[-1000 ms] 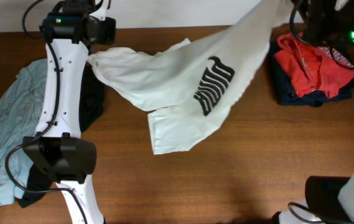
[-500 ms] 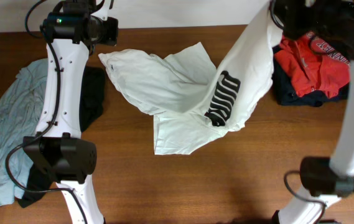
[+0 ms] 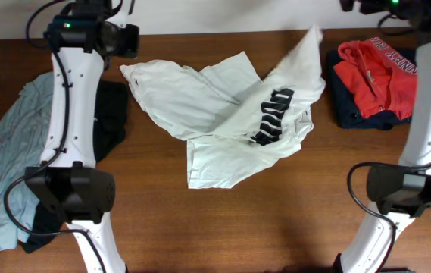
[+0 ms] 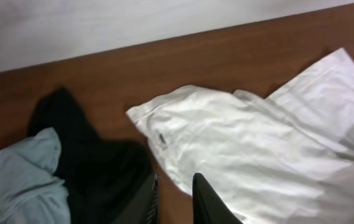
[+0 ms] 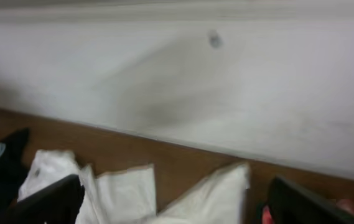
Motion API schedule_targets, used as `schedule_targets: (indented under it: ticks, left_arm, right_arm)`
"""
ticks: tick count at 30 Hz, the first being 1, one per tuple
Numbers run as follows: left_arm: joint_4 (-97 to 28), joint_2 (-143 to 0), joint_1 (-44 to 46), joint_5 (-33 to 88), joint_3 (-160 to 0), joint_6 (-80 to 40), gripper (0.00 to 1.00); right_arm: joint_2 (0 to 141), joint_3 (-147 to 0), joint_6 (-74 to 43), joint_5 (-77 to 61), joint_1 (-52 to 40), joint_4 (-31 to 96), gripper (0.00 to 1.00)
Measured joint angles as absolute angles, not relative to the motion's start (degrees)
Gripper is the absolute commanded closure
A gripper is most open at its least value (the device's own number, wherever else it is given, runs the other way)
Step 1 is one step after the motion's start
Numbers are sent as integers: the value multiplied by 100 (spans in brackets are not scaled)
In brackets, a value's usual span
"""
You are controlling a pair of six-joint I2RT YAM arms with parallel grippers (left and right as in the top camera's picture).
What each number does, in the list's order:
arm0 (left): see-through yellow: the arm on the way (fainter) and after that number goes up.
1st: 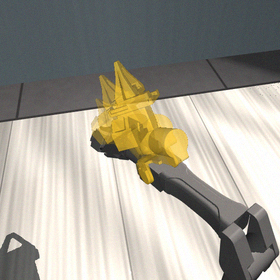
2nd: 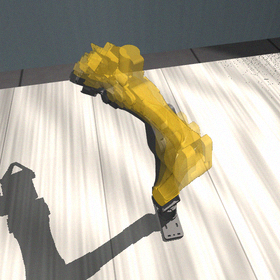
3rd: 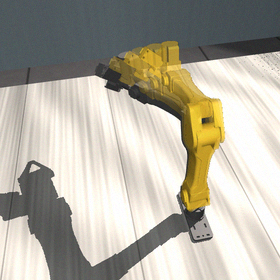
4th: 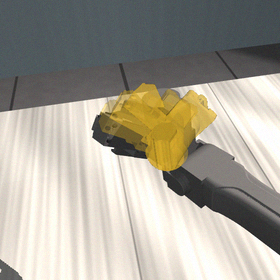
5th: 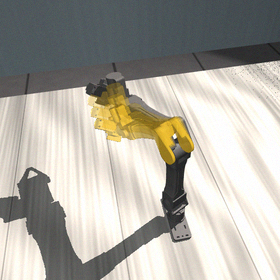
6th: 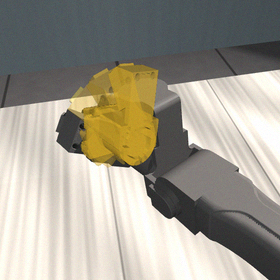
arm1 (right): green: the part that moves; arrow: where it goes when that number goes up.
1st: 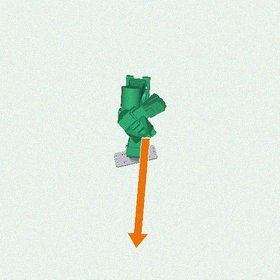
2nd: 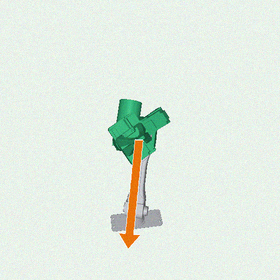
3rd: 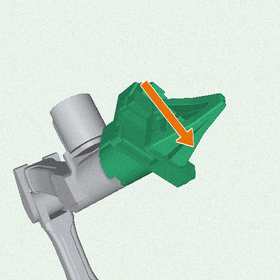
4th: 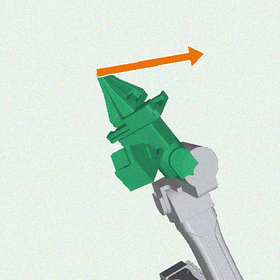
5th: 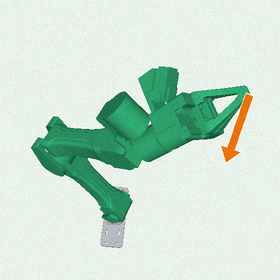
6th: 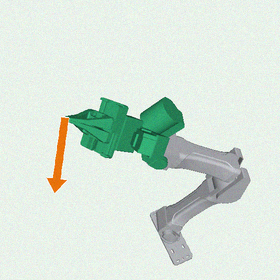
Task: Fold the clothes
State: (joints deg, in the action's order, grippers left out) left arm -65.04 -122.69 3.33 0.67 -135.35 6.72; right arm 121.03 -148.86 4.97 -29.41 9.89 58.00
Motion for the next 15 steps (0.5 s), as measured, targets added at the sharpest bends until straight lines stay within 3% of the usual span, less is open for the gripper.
schedule_targets:
  ticks: [7, 15]
  left_arm:
    - [-7181, -12269, -106, 64, -13535, 670, 80]
    - [-7356, -12269, -281, 204, -13535, 576, 59]
  right_arm:
    - [12057, -14951, 320, -2982, 777, 7797, 2]
    - [12051, -14846, 368, -2375, -550, 9253, 2]
